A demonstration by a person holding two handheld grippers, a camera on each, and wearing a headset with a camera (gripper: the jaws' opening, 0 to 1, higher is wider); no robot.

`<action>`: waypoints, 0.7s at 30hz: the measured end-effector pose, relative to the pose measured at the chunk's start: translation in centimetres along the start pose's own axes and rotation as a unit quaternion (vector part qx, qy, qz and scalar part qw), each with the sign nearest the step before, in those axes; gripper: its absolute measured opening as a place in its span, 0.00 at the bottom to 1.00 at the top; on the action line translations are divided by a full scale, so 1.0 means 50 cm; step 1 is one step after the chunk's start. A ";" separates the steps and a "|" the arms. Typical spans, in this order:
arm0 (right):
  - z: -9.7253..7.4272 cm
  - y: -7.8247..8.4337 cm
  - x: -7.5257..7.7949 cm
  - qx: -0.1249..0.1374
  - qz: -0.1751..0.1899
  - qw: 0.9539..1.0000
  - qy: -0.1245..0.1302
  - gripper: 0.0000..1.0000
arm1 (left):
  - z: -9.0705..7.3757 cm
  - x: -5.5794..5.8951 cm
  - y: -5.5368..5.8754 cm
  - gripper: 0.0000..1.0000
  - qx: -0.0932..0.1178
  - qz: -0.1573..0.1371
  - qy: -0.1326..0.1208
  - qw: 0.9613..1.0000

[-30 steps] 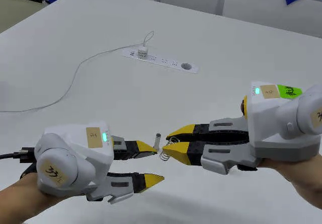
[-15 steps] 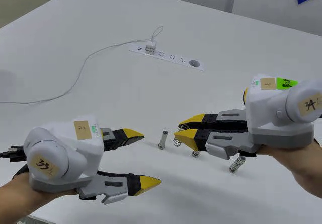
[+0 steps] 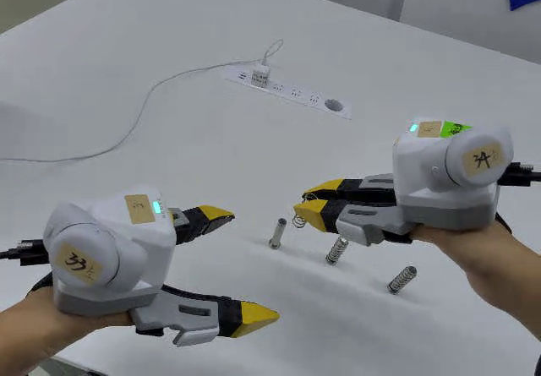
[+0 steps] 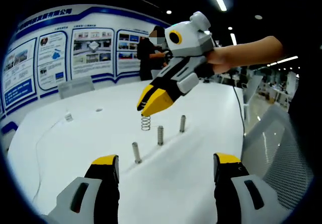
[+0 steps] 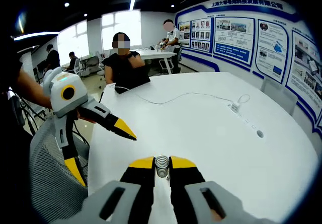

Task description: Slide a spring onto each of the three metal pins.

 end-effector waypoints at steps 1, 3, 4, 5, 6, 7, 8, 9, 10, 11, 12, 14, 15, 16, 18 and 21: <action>0.006 0.001 0.004 -0.001 0.004 1.000 0.003 0.11 | -0.001 -0.001 0.001 0.80 -0.001 -0.002 -0.001 1.000; 0.014 0.001 0.008 -0.003 0.013 1.000 0.006 0.11 | -0.002 -0.002 0.003 0.82 -0.003 -0.006 -0.004 1.000; 0.020 0.002 0.011 -0.004 0.014 1.000 0.008 0.11 | -0.004 -0.004 0.005 0.85 -0.004 -0.008 -0.007 1.000; 0.025 0.003 0.013 -0.006 0.017 1.000 0.010 0.11 | -0.005 -0.005 0.006 0.87 -0.004 -0.010 -0.008 1.000; 0.032 0.005 0.015 -0.007 0.021 1.000 0.010 0.11 | -0.007 -0.006 0.008 0.88 -0.005 -0.012 -0.008 1.000; 0.037 0.007 0.016 -0.008 0.021 1.000 0.010 0.11 | -0.009 -0.007 0.009 0.88 -0.006 -0.013 -0.009 1.000; 0.043 0.010 0.017 -0.012 0.023 1.000 0.012 0.11 | -0.011 -0.009 0.010 0.88 -0.006 -0.014 -0.010 1.000; 0.046 0.011 0.017 -0.015 0.025 0.999 0.012 0.11 | -0.012 -0.011 0.011 0.89 -0.006 -0.016 -0.012 1.000; 0.050 0.013 0.017 -0.016 0.026 0.999 0.011 0.11 | -0.014 -0.012 0.011 0.91 -0.005 -0.018 -0.014 1.000; 0.055 0.015 0.018 -0.018 0.028 0.999 0.011 0.11 | -0.016 -0.014 0.012 0.92 -0.005 -0.021 -0.016 1.000; 0.056 0.016 0.018 -0.018 0.029 0.999 0.011 0.11 | -0.017 -0.016 0.012 0.93 -0.005 -0.022 -0.019 1.000; 0.060 0.020 0.017 -0.022 0.027 0.999 0.010 0.11 | -0.019 -0.017 0.011 0.93 -0.006 -0.023 -0.019 1.000; 0.061 0.021 0.018 -0.025 0.027 0.999 0.010 0.11 | -0.019 -0.017 0.010 0.93 -0.006 -0.024 -0.019 1.000; 0.063 0.024 0.018 -0.028 0.024 0.999 0.010 0.11 | -0.018 -0.017 0.009 0.95 -0.006 -0.024 -0.019 1.000; 0.065 0.028 0.020 -0.031 0.030 0.999 0.008 0.11 | -0.015 -0.016 0.006 0.96 -0.004 -0.025 -0.019 0.999; 0.069 0.034 0.022 -0.032 0.035 0.999 0.007 0.11 | -0.011 -0.014 0.004 0.97 -0.002 -0.028 -0.019 0.999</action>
Point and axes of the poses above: the centre of the closed fingertips' face, and the gripper's own axes: z roughly forward along the fingers, x roughly to its right, y roughly out of its underside, the point moved 10 cm from there along -z, roughly backward along the fingers, and after that the axes turned 14 degrees about -z, right-handed, at the moved point
